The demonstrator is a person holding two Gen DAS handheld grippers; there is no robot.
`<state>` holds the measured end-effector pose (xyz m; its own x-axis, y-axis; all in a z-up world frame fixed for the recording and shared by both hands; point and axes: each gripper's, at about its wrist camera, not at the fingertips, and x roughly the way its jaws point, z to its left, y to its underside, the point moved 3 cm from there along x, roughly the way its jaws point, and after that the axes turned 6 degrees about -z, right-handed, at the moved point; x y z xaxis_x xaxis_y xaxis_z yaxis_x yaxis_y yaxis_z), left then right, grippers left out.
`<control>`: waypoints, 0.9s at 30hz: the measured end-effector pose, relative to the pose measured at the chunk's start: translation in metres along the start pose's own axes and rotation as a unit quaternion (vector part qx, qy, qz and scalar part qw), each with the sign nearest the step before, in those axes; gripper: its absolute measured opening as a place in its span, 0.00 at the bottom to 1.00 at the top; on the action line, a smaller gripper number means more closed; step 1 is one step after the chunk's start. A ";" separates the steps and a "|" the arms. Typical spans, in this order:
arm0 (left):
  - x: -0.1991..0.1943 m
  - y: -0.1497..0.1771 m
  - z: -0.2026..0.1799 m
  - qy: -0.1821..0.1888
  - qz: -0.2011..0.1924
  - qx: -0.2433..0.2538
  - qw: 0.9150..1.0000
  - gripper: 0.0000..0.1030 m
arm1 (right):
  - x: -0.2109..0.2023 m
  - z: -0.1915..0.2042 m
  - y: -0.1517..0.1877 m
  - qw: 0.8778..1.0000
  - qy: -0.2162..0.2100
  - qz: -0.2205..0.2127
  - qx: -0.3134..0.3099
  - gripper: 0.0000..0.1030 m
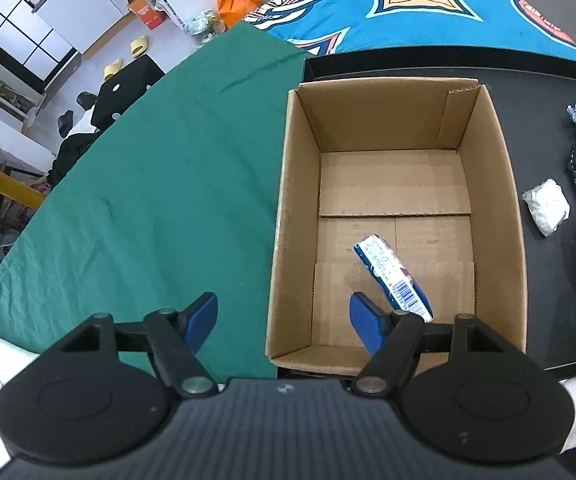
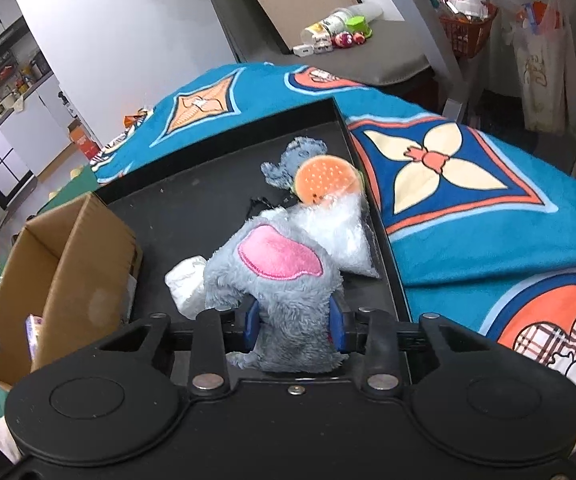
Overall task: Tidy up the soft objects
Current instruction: 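Reach the right gripper to the grey plush elephant and grasp it, then carry the elephant into the cardboard box and release it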
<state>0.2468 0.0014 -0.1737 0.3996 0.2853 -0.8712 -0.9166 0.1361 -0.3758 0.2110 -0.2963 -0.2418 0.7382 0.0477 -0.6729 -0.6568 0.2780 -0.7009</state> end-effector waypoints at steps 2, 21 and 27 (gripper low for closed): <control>0.000 0.000 0.002 0.005 -0.002 -0.006 1.000 0.69 | -0.004 0.003 -0.003 1.000 -0.002 -0.004 -0.002 0.32; 0.000 0.004 0.025 0.057 -0.031 -0.056 0.996 0.69 | -0.038 0.061 -0.032 0.998 -0.021 -0.045 -0.045 0.33; 0.004 0.006 0.030 0.075 -0.027 -0.068 0.994 0.69 | -0.043 0.083 -0.039 0.996 -0.026 -0.054 -0.058 0.33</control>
<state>0.2438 0.0323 -0.1700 0.4516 0.1342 -0.8821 -0.8910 0.0152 -0.4538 0.2177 -0.2293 -0.1654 0.8106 0.0749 -0.5807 -0.5842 0.1708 -0.7934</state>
